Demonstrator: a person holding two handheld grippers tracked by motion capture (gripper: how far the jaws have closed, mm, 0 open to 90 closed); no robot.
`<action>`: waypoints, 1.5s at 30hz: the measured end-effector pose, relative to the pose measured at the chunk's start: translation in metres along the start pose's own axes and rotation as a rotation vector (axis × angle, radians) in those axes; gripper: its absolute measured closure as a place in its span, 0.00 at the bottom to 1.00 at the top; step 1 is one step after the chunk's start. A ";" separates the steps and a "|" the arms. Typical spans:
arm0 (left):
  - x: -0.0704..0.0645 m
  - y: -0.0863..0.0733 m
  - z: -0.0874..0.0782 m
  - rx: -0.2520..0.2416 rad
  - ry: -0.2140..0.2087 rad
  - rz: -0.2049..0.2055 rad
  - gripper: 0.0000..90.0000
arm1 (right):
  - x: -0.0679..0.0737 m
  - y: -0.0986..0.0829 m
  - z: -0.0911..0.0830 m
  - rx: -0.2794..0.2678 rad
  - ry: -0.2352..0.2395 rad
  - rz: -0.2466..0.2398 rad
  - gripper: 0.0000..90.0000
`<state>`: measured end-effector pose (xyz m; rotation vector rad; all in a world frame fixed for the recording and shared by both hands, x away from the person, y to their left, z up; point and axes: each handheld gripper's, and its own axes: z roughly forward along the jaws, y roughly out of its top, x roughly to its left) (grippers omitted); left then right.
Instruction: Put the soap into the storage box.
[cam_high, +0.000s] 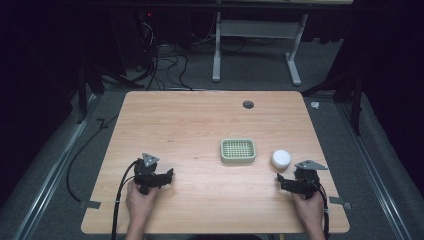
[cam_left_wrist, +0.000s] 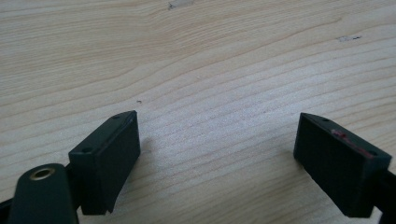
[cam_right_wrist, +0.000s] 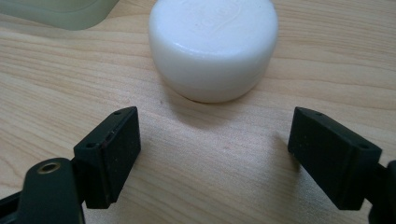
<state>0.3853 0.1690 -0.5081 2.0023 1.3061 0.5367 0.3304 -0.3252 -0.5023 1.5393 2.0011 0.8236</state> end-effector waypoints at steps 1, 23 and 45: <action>0.000 0.000 0.000 0.000 0.000 0.000 0.17 | 0.000 0.000 0.000 0.000 -0.001 0.001 0.20; 0.000 0.000 0.000 0.003 -0.001 0.001 0.17 | 0.000 0.000 0.000 0.000 -0.003 0.001 0.21; 0.000 0.000 0.000 0.001 -0.001 0.001 0.17 | -0.003 -0.003 -0.005 -0.028 0.047 0.024 0.24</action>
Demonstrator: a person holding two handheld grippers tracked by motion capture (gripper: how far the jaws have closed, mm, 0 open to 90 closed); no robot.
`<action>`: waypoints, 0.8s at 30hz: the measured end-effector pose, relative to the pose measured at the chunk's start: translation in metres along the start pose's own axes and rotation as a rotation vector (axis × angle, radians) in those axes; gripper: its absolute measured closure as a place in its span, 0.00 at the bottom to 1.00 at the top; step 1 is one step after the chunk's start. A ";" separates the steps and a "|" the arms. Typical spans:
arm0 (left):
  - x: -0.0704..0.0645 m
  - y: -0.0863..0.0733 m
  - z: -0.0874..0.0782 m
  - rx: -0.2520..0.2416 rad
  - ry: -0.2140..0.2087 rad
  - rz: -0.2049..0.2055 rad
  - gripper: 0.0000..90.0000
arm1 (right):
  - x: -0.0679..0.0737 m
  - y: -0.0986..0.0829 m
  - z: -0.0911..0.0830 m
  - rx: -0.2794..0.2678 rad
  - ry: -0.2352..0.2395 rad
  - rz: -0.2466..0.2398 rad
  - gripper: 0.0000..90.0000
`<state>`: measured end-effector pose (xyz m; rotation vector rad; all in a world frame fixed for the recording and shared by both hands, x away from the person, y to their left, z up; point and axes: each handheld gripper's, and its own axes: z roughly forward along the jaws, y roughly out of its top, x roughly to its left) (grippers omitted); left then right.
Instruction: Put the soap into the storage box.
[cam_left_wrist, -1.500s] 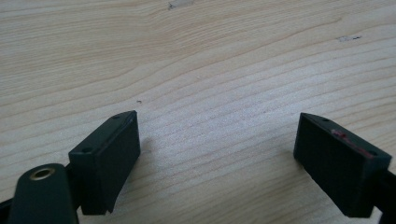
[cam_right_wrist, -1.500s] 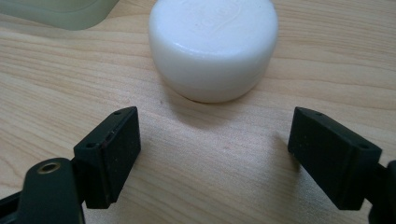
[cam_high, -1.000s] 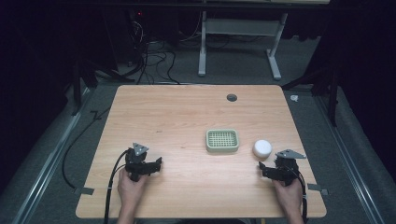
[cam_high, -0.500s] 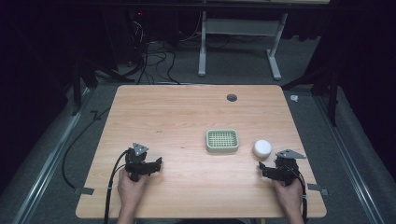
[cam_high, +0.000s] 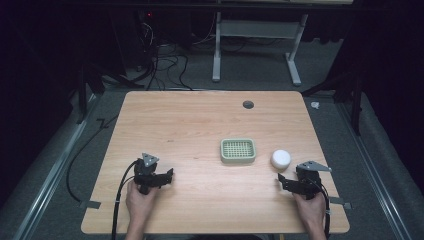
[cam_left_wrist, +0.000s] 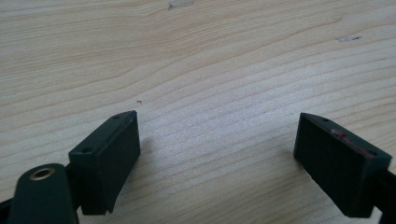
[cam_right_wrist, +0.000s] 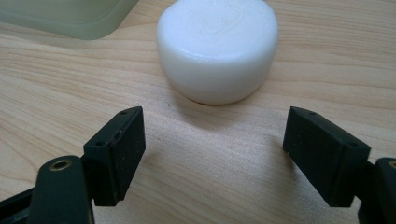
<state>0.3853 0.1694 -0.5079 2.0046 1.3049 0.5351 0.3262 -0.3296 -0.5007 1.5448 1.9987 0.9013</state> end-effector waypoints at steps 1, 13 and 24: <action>0.000 0.000 0.000 0.000 0.000 0.000 0.17 | 0.001 0.000 0.000 -0.002 0.002 0.003 0.24; 0.000 0.000 0.000 0.000 0.000 0.000 0.17 | 0.002 0.007 -0.002 -0.024 0.021 0.007 0.23; 0.000 0.000 0.000 0.000 0.000 0.000 0.17 | 0.003 0.023 -0.001 -0.040 0.019 0.002 0.20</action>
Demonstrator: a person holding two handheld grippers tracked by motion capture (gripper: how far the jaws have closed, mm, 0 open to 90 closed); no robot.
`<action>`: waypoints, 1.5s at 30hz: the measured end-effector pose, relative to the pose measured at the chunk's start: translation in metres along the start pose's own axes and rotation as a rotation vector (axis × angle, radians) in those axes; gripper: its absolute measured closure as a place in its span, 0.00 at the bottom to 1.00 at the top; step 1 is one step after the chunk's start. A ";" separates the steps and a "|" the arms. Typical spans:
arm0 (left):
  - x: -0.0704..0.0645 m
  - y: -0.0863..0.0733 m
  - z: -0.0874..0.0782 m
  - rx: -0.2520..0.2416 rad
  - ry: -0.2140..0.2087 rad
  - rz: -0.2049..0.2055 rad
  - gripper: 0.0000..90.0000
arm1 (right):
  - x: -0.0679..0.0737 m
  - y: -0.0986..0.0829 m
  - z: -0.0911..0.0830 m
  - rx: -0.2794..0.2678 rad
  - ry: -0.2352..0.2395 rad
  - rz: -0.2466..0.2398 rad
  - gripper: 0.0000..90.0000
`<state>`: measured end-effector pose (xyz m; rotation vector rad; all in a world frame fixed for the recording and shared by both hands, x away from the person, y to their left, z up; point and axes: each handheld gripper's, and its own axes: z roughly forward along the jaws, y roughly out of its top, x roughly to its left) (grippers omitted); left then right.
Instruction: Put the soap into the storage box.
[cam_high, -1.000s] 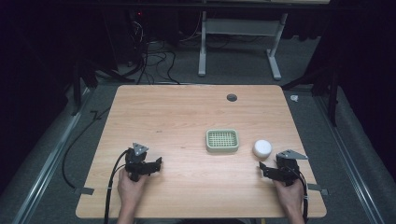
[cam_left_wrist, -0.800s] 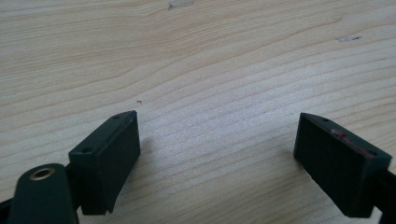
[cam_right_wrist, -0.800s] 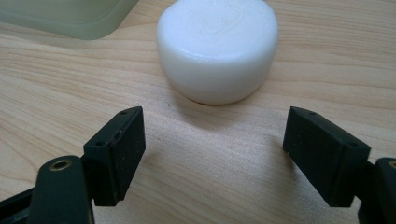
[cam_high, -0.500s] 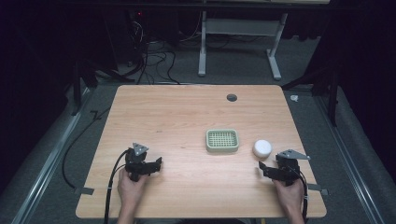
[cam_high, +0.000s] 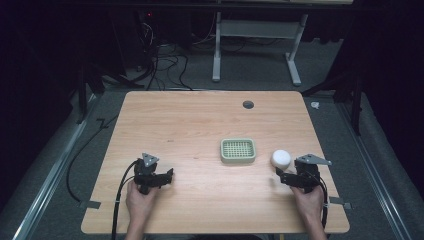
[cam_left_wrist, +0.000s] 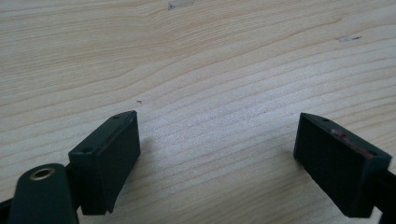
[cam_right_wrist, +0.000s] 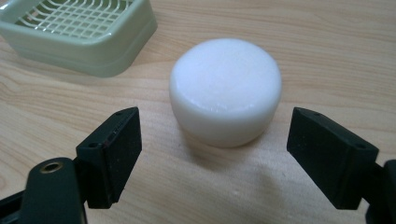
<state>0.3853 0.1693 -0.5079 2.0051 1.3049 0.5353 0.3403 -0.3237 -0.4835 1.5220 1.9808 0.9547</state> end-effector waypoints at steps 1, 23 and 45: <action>0.000 0.000 0.000 0.000 0.000 0.000 0.17 | 0.000 0.002 0.000 -0.003 0.000 0.000 0.20; 0.000 0.000 0.000 0.002 0.000 0.001 0.17 | -0.001 0.032 0.015 0.018 -0.006 -0.013 0.19; 0.000 0.000 0.000 0.001 0.000 0.000 0.17 | -0.003 0.028 0.038 0.070 -0.010 -0.004 0.20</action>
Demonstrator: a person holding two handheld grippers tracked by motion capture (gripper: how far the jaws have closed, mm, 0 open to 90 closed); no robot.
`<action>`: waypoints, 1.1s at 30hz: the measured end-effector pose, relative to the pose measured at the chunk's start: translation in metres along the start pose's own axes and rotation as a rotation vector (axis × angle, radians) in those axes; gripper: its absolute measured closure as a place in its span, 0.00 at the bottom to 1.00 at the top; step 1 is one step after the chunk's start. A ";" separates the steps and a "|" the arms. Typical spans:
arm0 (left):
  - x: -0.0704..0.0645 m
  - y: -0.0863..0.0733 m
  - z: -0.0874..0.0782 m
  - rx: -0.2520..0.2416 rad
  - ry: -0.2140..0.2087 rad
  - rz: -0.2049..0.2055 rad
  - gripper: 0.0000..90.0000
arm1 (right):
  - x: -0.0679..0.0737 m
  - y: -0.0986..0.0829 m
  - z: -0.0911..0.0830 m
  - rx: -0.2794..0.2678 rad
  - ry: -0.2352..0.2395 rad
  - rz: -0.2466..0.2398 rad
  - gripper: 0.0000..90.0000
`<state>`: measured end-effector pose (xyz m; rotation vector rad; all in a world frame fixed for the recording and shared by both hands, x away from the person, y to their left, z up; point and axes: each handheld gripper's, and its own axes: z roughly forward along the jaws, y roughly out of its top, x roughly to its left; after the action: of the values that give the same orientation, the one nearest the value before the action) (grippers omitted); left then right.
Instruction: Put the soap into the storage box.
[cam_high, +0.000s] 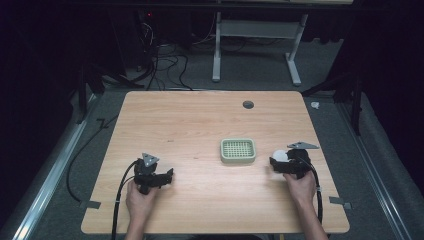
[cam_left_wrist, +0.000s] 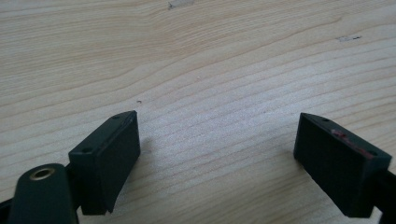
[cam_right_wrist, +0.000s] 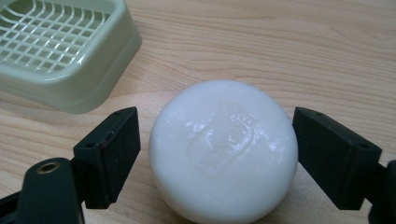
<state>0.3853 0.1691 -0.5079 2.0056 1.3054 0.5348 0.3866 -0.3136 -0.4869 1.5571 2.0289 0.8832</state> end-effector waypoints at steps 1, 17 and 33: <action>0.000 0.000 0.000 0.000 0.000 0.000 0.17 | 0.000 0.000 0.000 0.000 0.000 0.000 0.20; 0.000 0.000 0.000 0.002 0.000 0.002 0.17 | 0.000 -0.001 0.003 0.008 -0.014 -0.009 0.24; 0.000 0.000 0.000 0.000 0.000 0.000 0.17 | 0.000 -0.003 0.004 0.005 -0.018 -0.018 0.27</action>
<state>0.3853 0.1691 -0.5079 2.0051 1.3058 0.5351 0.3872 -0.3129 -0.4914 1.5416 2.0309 0.8549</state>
